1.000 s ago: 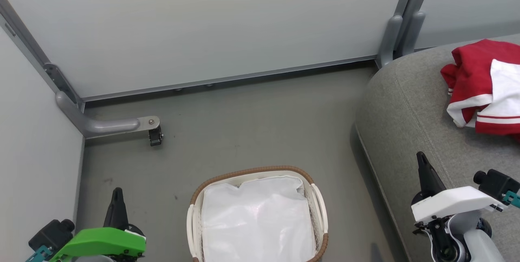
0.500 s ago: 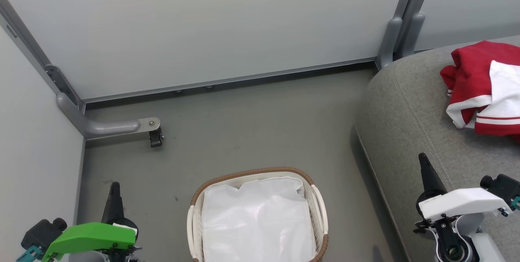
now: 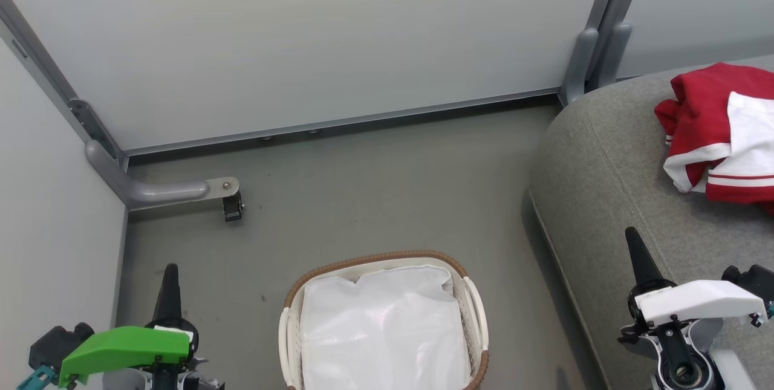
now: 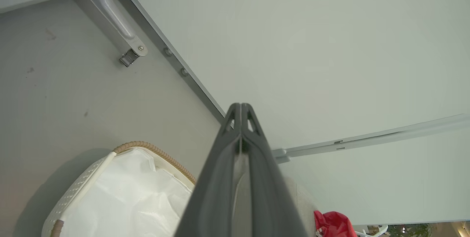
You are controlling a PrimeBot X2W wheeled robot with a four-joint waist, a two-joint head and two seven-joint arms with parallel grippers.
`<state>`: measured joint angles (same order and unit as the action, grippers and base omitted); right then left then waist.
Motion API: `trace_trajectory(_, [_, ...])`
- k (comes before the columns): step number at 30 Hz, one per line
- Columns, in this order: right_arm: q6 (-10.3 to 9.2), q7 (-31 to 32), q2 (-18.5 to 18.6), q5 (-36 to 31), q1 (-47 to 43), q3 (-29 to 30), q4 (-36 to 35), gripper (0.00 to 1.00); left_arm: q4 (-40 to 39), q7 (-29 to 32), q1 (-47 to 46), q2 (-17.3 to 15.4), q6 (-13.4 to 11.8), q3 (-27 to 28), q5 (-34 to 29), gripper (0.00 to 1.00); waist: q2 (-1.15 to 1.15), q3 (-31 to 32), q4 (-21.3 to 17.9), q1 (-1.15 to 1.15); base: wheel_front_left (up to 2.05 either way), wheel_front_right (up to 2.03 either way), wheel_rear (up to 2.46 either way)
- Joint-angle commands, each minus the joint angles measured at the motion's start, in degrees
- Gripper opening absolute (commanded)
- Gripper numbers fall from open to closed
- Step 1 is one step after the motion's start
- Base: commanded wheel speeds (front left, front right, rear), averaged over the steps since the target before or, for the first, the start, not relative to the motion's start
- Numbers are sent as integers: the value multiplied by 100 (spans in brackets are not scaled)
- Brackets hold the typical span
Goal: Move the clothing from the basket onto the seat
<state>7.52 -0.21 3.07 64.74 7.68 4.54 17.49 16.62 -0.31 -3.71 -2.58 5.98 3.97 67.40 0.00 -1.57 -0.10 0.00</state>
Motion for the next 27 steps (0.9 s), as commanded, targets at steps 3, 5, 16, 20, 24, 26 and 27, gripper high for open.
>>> trace_trajectory(3, [-3,65,21,273,-23,33,-94,0,-89,73,-146,-34,30,53,239,0,0,8,1,0,0,0,0])
trace_trajectory(5, [-3,94,19,384,-31,40,-108,0,-99,94,-155,-35,39,62,346,0,0,13,1,0,0,0,0])
trace_trajectory(16, [-3,248,10,999,-73,87,-174,0,-139,252,-202,-38,71,111,901,0,0,40,3,0,0,0,0])
trace_trajectory(20, [-3,300,8,1207,-85,102,-196,0,-150,304,-206,-39,80,128,1089,0,0,50,3,0,0,0,0])
trace_trajectory(24, [-3,347,5,1399,-99,116,-219,0,-166,353,-217,-40,95,146,1265,0,0,60,4,0,0,0,0])
trace_trajectory(26, [-3,375,4,1497,-104,124,-227,0,-173,382,-226,-40,100,154,1356,0,0,65,4,0,0,0,0])
trace_trajectory(27, [-3,387,3,1543,-106,127,-231,0,-177,390,-230,-41,103,158,1396,0,0,67,5,0,0,0,0])
